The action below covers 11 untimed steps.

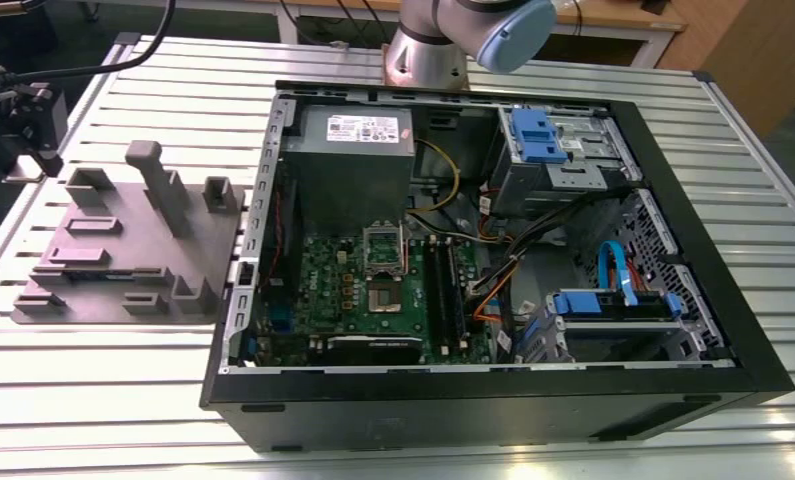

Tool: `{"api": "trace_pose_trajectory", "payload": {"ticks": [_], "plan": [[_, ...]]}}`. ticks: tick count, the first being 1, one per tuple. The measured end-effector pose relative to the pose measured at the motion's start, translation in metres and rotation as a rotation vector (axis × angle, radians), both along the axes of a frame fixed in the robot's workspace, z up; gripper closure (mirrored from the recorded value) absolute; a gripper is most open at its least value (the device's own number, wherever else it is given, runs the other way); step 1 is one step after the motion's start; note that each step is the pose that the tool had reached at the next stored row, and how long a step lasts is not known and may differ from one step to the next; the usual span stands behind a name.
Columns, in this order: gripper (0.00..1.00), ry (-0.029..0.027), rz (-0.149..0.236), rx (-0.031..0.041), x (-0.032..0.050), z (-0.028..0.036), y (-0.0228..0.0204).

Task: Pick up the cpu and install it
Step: 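Pick up the cpu and move it towards the insertion slot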

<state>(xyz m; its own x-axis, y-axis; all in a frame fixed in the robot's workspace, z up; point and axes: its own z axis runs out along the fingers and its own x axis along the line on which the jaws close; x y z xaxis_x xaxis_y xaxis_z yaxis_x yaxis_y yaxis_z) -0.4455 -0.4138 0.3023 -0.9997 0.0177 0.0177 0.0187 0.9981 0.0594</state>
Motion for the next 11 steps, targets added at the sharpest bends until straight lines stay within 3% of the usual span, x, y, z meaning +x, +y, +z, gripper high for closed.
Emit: {"api": "trace_pose_trajectory", "payload": {"ticks": [11], "plan": [[0.53, 0.0002, 0.000, -0.0001, 0.0000, 0.0050, 0.0010]]}}
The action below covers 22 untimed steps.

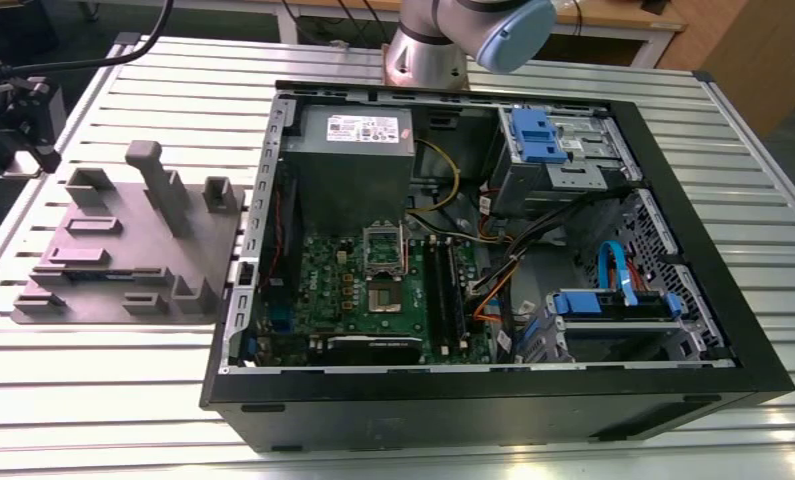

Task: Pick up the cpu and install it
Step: 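Pick up the cpu and move it towards the insertion slot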

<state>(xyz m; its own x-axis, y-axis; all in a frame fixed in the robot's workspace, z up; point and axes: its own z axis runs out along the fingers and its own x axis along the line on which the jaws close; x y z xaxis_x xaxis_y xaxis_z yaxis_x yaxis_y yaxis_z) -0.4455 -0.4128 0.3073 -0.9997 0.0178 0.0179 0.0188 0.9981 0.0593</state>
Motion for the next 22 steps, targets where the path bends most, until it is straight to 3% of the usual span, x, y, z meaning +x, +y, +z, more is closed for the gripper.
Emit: {"api": "trace_pose_trajectory", "payload": {"ticks": [22], "plan": [[0.53, -0.0001, -0.007, 0.0000, 0.0000, 0.0184, 0.0002]]}}
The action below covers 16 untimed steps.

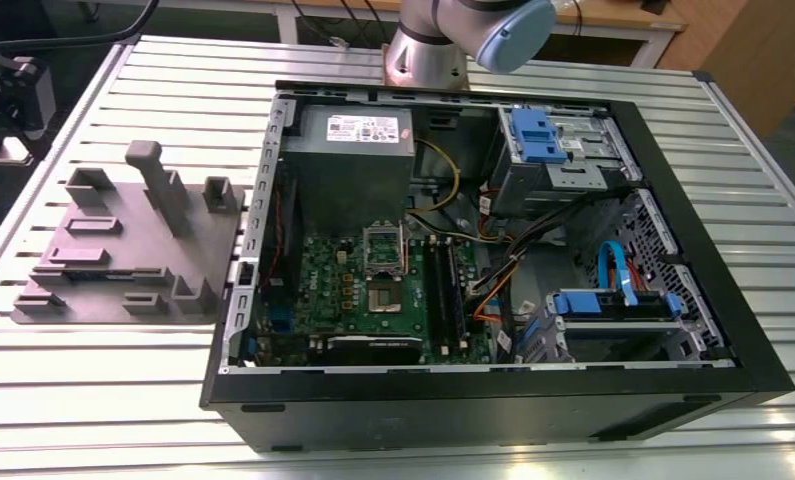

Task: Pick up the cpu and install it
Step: 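Pick up the cpu and move it towards the insertion slot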

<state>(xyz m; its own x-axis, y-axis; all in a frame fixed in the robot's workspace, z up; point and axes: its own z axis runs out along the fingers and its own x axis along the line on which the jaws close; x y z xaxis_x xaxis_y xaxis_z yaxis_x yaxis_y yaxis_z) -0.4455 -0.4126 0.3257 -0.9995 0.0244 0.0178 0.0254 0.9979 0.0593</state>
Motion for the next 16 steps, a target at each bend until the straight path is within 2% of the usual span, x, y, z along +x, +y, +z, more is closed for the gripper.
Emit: {"api": "trace_pose_trajectory", "payload": {"ticks": [3, 4, 16], "plan": [[0.53, 0.0000, -0.001, 0.0000, 0.0000, 0.0009, 0.0001], [0.53, 0.0001, -0.001, -0.0001, 0.0000, 0.0041, 0.0001], [0.53, 0.0001, -0.001, -0.0001, 0.0000, 0.0067, 0.0001]]}}
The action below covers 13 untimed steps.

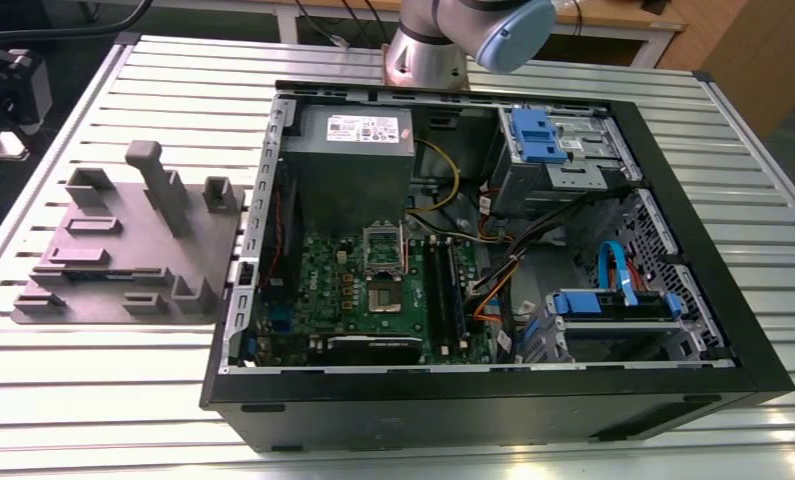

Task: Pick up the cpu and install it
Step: 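Pick up the cpu and move it towards the insertion slot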

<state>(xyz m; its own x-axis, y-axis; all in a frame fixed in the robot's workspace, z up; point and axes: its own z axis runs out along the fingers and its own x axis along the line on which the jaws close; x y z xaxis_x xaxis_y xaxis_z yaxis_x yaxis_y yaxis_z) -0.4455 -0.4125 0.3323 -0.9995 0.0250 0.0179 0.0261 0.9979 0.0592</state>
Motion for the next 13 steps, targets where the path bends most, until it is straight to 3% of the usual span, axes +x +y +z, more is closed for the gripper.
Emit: {"api": "trace_pose_trajectory", "payload": {"ticks": [13], "plan": [[0.53, 0.0000, 0.000, 0.0000, 0.0000, 0.0036, 0.0000]]}}
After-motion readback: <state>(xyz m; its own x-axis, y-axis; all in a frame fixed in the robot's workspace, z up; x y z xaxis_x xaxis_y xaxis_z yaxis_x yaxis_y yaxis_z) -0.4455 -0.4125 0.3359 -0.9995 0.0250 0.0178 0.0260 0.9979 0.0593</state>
